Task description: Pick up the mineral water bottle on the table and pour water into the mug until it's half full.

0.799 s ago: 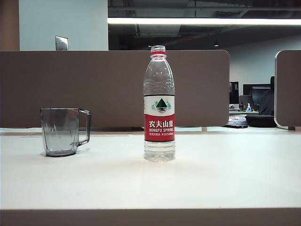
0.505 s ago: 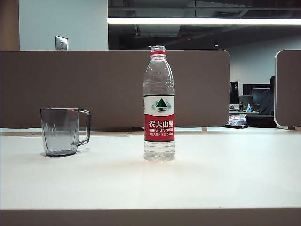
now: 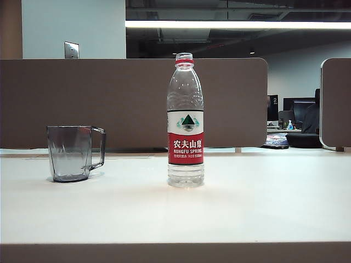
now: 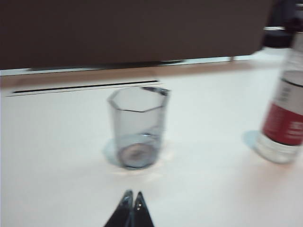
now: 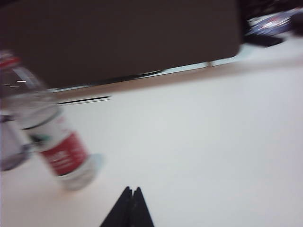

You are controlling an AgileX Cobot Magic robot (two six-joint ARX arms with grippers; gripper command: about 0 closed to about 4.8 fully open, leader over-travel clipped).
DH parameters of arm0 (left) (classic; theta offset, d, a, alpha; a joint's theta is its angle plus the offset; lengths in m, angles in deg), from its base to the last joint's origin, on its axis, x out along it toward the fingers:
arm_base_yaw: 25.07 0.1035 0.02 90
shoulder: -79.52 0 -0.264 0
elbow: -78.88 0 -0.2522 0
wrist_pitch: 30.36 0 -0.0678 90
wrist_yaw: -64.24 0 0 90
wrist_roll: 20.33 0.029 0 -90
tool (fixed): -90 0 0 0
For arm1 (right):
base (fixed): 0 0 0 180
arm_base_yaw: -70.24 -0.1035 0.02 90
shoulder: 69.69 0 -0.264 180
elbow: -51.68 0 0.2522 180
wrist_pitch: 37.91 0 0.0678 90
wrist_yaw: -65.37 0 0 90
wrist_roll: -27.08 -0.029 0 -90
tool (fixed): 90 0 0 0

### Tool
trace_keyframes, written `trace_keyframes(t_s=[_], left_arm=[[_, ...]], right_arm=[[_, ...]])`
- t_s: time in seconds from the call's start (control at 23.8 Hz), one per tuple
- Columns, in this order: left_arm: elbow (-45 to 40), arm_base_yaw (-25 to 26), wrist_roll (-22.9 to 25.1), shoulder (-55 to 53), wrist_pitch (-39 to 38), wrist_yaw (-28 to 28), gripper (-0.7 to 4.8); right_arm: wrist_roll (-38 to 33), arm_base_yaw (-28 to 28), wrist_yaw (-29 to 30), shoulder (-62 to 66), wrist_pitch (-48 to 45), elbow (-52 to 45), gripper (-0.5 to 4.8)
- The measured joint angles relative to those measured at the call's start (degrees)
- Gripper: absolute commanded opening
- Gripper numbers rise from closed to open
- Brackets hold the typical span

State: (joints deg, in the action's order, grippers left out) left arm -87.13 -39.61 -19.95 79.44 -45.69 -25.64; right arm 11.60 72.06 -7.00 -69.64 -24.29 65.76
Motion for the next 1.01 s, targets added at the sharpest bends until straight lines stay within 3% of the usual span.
trace_keyframes(t_s=[0.25, 0.38, 0.42, 0.5, 0.59, 0.63, 0.67, 0.72, 0.76, 0.88, 1.01], left_arm=[[0.00, -13.94, 0.00, -0.42, 0.02, -0.11, -0.05], [0.00, -15.04, 0.00, -0.79, -0.15, -0.26, -0.05], [0.00, -14.97, 0.00, -0.81, -0.17, -0.07, -0.05], [0.00, -14.99, 0.00, -0.92, -0.17, -0.07, -0.05], [0.00, -14.99, 0.00, -0.94, -0.17, -0.07, -0.05], [0.00, -14.99, 0.00, -0.96, -0.17, -0.07, -0.05], [0.00, -14.99, 0.00, -0.96, -0.17, -0.07, -0.05], [0.00, -14.99, 0.00, -0.98, -0.17, -0.07, -0.05], [0.00, -15.02, 0.00, -0.98, -0.17, -0.07, -0.05], [0.00, -15.02, 0.00, -0.98, -0.17, -0.07, -0.05], [0.00, -15.02, 0.00, -0.98, -0.17, -0.09, -0.05]], right_arm=[[-13.35, -0.46, 15.91, 0.02, -2.36, 0.00, -0.05], [-14.12, -3.85, 16.98, 0.04, -5.22, 0.00, 0.01], [-14.12, -5.81, 16.00, 0.39, -6.56, 0.09, 0.02], [-14.01, -10.58, 13.73, 3.82, -6.36, 1.40, 0.66], [-9.46, -17.03, 8.92, 10.05, -6.43, 4.22, 2.01], [-6.86, -19.65, 6.60, 12.57, -6.71, 5.16, 3.50], [-1.95, -24.02, 1.55, 18.49, -9.03, 6.60, 4.45], [1.81, -27.17, -2.36, 23.04, -11.91, 7.17, 4.79], [6.32, -30.80, -7.10, 29.31, -17.20, 7.39, 4.79], [11.61, -34.49, -13.66, 40.11, -27.02, 8.00, 4.79], [16.41, -35.54, -15.91, 53.92, -38.18, 9.88, 4.79]])
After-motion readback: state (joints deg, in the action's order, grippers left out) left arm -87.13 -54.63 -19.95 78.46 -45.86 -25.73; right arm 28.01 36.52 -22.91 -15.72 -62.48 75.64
